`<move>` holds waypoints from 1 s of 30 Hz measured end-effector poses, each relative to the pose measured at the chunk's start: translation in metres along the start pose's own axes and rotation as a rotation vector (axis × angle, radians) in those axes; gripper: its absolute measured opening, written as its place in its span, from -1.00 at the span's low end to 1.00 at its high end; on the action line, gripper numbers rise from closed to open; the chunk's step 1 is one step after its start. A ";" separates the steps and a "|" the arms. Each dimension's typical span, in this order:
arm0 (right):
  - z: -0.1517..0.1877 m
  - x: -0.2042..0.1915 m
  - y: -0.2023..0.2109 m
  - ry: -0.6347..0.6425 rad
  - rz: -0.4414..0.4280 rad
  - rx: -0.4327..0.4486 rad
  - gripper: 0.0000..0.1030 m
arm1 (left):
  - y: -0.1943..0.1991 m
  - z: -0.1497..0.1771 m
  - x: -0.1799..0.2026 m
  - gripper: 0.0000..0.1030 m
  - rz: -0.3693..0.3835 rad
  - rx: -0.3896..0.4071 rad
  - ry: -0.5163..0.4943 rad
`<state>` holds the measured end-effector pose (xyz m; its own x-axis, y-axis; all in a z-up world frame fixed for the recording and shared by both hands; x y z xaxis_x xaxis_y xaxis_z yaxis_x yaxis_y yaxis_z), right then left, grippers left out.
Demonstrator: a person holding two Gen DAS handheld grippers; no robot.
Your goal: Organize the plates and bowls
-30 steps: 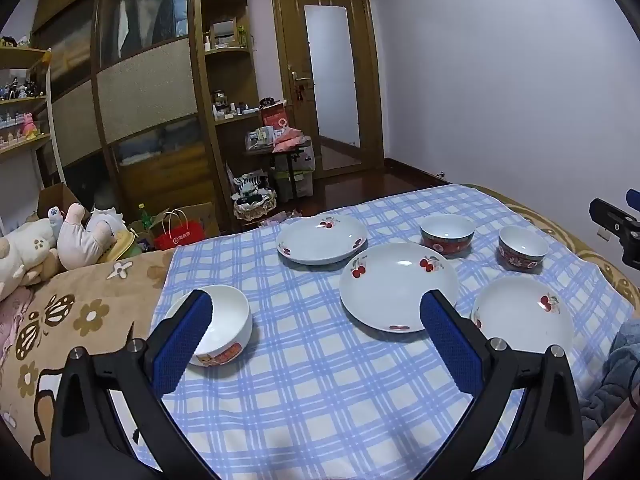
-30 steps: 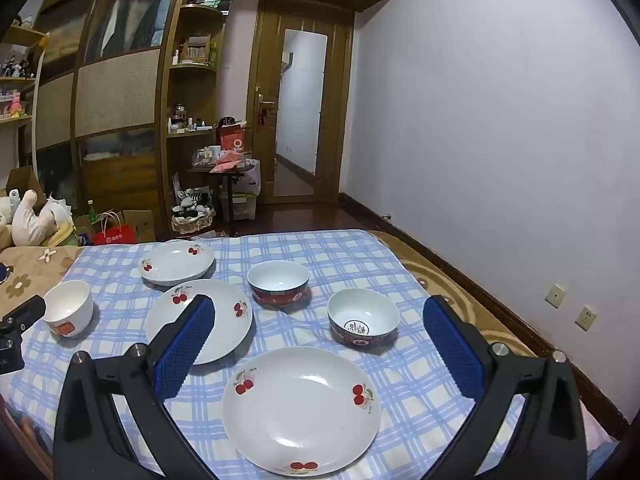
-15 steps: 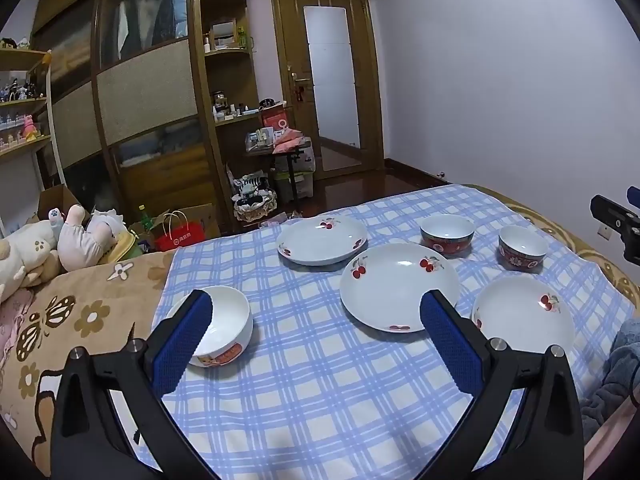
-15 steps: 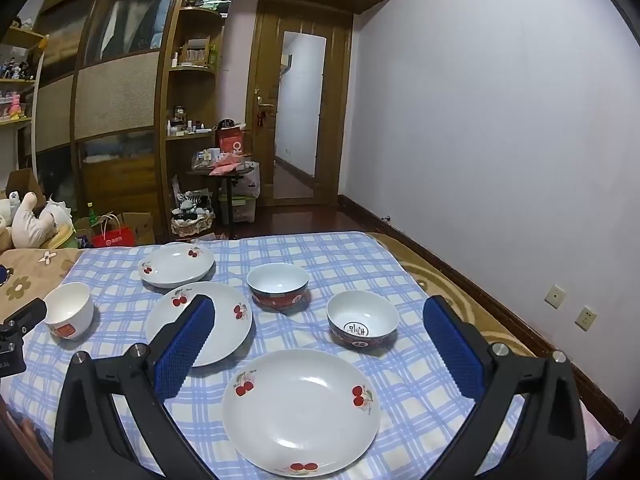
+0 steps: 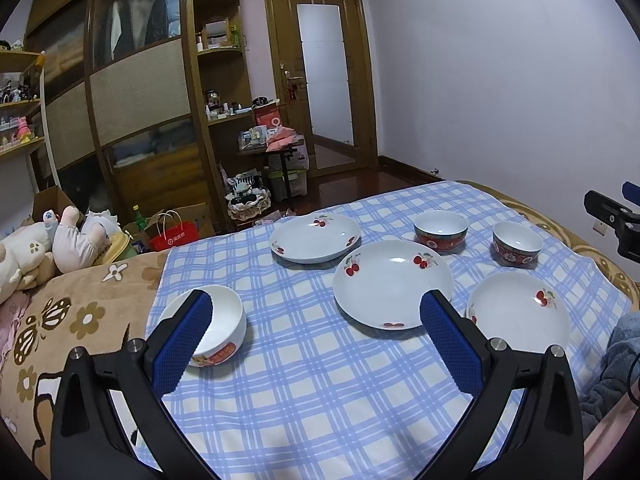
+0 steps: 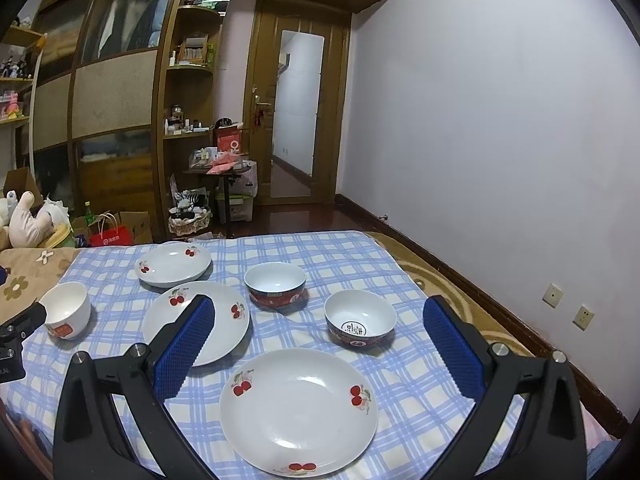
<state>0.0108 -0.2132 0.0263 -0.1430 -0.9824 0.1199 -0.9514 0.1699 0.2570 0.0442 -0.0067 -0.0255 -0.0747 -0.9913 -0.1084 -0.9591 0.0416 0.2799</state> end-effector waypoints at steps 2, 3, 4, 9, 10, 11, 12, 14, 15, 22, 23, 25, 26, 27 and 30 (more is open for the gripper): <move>0.000 0.001 -0.001 -0.004 -0.004 0.000 1.00 | 0.001 0.001 0.001 0.98 0.005 0.003 -0.005; 0.000 0.001 -0.001 -0.006 -0.005 0.000 1.00 | 0.001 0.001 0.001 0.98 0.004 0.004 -0.007; 0.000 0.000 0.000 -0.005 -0.005 0.000 1.00 | 0.001 0.001 0.001 0.98 0.001 0.006 -0.008; 0.000 0.000 0.000 -0.004 -0.006 0.000 1.00 | 0.002 0.001 -0.001 0.98 -0.003 0.003 0.000; 0.000 0.000 0.000 -0.004 -0.006 0.001 1.00 | 0.002 0.001 -0.002 0.98 -0.004 0.002 0.002; 0.001 0.000 0.000 -0.004 -0.006 0.001 1.00 | 0.002 0.000 -0.003 0.98 -0.004 0.001 0.003; 0.001 0.000 0.000 -0.005 -0.006 0.001 1.00 | 0.002 0.000 -0.004 0.98 -0.010 0.007 0.003; 0.001 0.000 0.000 -0.005 -0.006 0.001 1.00 | 0.003 -0.001 -0.005 0.98 -0.012 0.012 0.005; 0.001 0.000 0.000 -0.004 -0.006 0.000 1.00 | 0.003 -0.001 -0.006 0.98 -0.011 0.012 0.007; 0.004 0.000 -0.001 -0.009 -0.005 -0.012 1.00 | 0.001 -0.001 -0.006 0.98 -0.010 0.006 0.003; 0.005 0.000 -0.002 -0.013 -0.006 -0.016 1.00 | 0.001 -0.001 -0.005 0.98 -0.010 0.007 0.002; 0.006 0.001 -0.002 -0.017 -0.004 -0.021 1.00 | 0.000 -0.001 -0.004 0.98 -0.008 0.006 -0.001; 0.006 0.002 -0.002 -0.015 -0.002 -0.021 1.00 | 0.001 0.000 -0.004 0.98 -0.008 0.006 -0.001; 0.006 0.002 -0.002 -0.015 -0.001 -0.020 1.00 | 0.001 0.000 -0.003 0.98 -0.006 0.006 -0.004; 0.005 0.001 -0.002 -0.011 0.000 -0.020 1.00 | 0.002 -0.001 -0.002 0.98 -0.005 0.008 -0.009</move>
<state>0.0111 -0.2153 0.0209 -0.1461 -0.9832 0.1093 -0.9456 0.1713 0.2765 0.0429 -0.0043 -0.0241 -0.0724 -0.9904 -0.1181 -0.9616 0.0378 0.2720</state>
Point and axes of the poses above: each gripper's, at about its wrist camera, not at the fingertips, and y roughly against the way its jaws point, x to its right, z to its underside, the point moved 5 cm from there along -y, roughly the way its jaws point, and after that the axes turned 12 degrees about x, right-handed, at the moved point
